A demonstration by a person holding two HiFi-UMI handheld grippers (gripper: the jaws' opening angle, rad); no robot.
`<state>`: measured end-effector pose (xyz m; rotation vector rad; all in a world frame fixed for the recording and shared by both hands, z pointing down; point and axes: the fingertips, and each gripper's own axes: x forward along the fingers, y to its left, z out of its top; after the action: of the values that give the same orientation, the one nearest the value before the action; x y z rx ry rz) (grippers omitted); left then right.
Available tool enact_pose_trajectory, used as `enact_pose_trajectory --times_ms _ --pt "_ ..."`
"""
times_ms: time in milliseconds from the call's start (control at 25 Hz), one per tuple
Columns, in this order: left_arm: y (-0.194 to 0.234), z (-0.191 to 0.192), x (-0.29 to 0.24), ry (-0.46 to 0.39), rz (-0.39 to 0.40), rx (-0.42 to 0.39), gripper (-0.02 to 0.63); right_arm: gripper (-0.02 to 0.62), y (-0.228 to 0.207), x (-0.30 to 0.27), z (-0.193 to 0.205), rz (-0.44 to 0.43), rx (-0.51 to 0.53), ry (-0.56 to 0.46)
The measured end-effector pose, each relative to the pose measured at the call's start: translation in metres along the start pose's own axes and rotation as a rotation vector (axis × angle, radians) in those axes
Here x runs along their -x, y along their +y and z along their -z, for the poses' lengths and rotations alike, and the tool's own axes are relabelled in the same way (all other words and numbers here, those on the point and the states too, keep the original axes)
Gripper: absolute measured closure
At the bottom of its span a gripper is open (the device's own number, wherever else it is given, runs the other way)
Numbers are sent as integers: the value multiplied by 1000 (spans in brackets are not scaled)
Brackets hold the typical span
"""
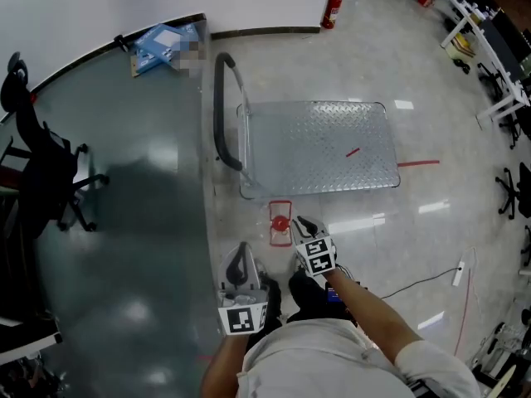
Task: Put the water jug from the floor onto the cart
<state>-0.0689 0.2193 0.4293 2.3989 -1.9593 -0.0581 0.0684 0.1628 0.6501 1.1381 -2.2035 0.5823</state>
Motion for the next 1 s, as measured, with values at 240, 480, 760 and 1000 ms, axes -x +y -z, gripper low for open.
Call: enact_pose_trajectory --times_ms 240,480,760,1000 --pt "7 51 -9 80 16 36 603 450 1 -99 116 -31 -5 338" --pt "30 88 -10 102 -19 43 603 366 -1 -160 197 -4 -67 506" --pt "33 136 6 186 -18 84 603 319 -8 -210 248 27 -89 588" --pt "37 147 12 204 -19 92 603 316 -5 -228 256 29 -80 602"
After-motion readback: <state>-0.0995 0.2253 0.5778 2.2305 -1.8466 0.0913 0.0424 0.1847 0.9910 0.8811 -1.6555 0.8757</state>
